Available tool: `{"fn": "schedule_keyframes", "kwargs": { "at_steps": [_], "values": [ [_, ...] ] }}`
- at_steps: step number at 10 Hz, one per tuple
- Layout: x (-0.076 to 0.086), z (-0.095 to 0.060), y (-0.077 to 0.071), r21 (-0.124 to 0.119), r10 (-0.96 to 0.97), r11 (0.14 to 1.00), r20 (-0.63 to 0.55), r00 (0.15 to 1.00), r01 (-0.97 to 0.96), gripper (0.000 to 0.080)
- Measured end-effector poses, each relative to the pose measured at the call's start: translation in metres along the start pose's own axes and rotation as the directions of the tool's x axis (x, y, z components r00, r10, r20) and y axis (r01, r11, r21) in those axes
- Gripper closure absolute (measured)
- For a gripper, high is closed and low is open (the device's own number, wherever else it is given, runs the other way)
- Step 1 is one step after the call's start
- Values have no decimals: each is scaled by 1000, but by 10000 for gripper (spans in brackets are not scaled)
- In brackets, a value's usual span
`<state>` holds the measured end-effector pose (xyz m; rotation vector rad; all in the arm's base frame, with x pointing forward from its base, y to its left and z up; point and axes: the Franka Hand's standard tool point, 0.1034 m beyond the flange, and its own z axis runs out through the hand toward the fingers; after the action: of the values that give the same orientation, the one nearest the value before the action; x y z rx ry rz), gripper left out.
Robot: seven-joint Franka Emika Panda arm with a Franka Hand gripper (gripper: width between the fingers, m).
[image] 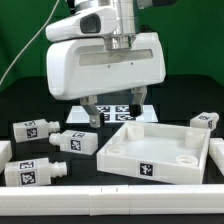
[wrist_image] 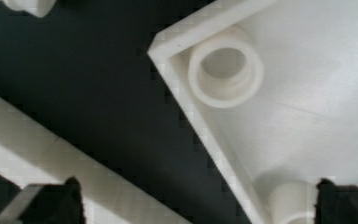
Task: Assemble one leg
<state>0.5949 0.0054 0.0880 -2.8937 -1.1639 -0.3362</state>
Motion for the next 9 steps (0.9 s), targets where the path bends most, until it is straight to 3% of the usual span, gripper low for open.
{"fn": "schedule_keyframes", "kwargs": {
  "at_steps": [4,7,8,9],
  "values": [
    [0,0,-2,-3,-3,1000,-6,1000,3,150],
    [-12,9,-30,-21,-243,970,-7,970,243,150],
    [-6,11,-51,-22,-323,946,2,946,323,150],
    [-1,9,-64,-22,-364,931,5,932,364,150]
  ]
}}
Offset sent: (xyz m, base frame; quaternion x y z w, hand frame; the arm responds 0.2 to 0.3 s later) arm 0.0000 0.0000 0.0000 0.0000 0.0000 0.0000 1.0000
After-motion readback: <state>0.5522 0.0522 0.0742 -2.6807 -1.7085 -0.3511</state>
